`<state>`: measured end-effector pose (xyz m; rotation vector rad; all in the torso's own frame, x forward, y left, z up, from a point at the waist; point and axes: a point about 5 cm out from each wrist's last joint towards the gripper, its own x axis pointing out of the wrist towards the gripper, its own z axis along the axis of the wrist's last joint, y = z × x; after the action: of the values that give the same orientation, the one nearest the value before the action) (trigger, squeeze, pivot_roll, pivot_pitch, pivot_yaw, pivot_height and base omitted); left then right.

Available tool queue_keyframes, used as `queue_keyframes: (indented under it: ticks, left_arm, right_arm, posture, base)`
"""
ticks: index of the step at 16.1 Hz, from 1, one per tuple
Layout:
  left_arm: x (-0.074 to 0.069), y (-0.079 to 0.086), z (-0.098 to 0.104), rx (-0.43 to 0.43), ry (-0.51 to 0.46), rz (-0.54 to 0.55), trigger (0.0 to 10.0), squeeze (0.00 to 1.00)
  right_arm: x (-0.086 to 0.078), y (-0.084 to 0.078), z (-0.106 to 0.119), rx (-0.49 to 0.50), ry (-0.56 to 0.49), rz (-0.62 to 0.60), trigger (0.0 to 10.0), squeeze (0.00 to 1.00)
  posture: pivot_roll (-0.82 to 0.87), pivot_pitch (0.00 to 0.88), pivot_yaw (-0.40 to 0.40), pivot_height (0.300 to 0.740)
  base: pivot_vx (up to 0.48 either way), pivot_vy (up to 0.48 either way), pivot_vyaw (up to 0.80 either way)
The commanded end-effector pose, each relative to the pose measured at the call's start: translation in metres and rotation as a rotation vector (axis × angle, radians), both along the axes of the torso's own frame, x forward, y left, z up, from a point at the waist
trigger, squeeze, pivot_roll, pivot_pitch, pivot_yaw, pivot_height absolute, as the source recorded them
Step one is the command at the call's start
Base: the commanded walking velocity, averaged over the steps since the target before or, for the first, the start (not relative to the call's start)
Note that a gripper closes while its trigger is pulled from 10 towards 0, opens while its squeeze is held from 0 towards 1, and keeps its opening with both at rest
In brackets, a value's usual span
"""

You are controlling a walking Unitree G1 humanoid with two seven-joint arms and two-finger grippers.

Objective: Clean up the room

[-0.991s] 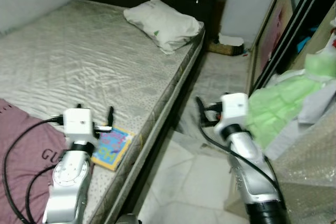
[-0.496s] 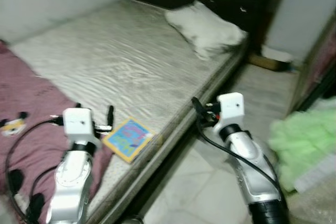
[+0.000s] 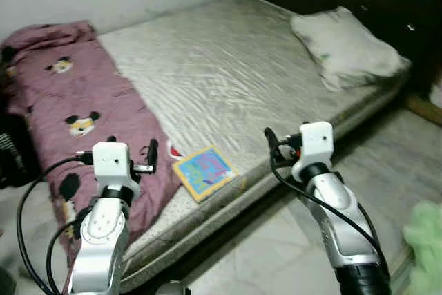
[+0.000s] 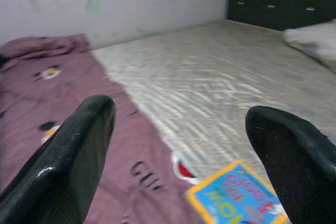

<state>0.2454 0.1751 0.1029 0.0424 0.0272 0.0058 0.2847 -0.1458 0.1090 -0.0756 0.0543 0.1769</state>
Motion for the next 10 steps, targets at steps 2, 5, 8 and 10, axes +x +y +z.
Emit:
queue_keyframes:
  ticks: [2, 5, 8, 10]
  left_arm:
    - [0.0004, 0.0070, 0.0023, 0.011, -0.003, 0.014, 10.0, 0.00]
    - [0.0005, 0.0066, 0.0021, 0.008, -0.001, 0.010, 10.0, 0.00]
    - [0.0001, 0.0063, 0.0019, 0.007, 0.001, 0.008, 10.0, 0.00]
    - [-0.0004, 0.0061, 0.0015, 0.006, 0.004, 0.006, 10.0, 0.00]
  right_arm:
    - [0.0017, 0.0109, 0.0030, 0.018, -0.009, 0.028, 10.0, 0.00]
    - [0.0016, 0.0108, 0.0030, 0.018, -0.009, 0.028, 10.0, 0.00]
    - [0.0012, 0.0108, 0.0029, 0.018, -0.008, 0.028, 10.0, 0.00]
    - [0.0014, 0.0116, 0.0051, 0.027, -0.011, 0.028, 10.0, 0.00]
  posture:
    - [-0.08, 0.001, -0.026, 0.740]
    - [-0.08, 0.000, -0.024, 0.740]
    - [-0.08, 0.000, -0.024, 0.740]
    - [-0.08, 0.001, -0.024, 0.740]
  base:
    - [0.000, 0.000, 0.80]
    - [0.000, 0.000, 0.80]
    - [0.000, 0.000, 0.80]
    - [0.000, 0.000, 0.80]
